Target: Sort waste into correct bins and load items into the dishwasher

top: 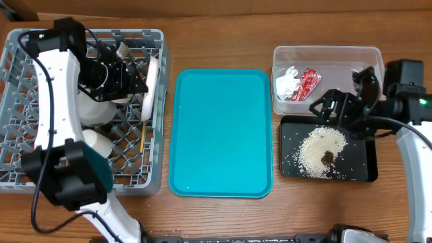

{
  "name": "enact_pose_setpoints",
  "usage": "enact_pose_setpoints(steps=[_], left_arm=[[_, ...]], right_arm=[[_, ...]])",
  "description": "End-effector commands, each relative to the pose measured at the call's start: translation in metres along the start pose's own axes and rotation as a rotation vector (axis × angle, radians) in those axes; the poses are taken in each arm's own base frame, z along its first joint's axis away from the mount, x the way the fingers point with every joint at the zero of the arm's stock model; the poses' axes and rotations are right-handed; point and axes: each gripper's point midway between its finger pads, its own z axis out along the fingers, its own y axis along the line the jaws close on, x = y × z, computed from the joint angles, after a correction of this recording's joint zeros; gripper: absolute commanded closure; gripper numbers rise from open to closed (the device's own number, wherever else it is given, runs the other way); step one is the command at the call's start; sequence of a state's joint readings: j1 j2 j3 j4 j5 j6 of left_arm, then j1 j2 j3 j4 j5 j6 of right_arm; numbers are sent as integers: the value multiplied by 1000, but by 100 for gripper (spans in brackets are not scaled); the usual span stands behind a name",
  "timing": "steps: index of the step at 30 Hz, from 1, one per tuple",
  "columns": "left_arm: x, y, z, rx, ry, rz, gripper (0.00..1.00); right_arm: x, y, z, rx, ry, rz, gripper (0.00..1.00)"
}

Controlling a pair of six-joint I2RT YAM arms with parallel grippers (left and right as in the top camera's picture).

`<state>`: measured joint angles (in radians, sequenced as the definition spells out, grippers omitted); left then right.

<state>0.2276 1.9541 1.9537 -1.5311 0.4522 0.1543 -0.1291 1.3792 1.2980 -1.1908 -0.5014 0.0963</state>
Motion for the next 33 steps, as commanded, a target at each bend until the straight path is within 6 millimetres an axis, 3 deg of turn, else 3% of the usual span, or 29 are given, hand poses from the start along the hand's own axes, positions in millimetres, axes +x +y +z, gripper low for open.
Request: enact_pose_setpoints(steps=[1,5,7,13,17,25,33], left_arm=[[20,11,-50,-252,-96,-125,26],[58,9,-66,-330,-27,-188,26],[67,5,-67,-328,-25,-192,26],[118,-1,-54,-327,27,-180,26],[145,-8,-47,-323,-59,-123,24],[180,-31,-51,-258,-410,57,0],[198,-38,-58,-221,-578,80,0]], right_arm=[[-10,27,1,-44,-44,-123,0],[-18,40,16,17,-81,-246,0],[-14,42,23,43,-62,-281,0],[-9,17,23,179,-38,-195,0],[-6,6,18,220,-45,-164,0],[6,4,-17,230,-262,-192,0],[60,0,-69,200,-511,-255,0]])
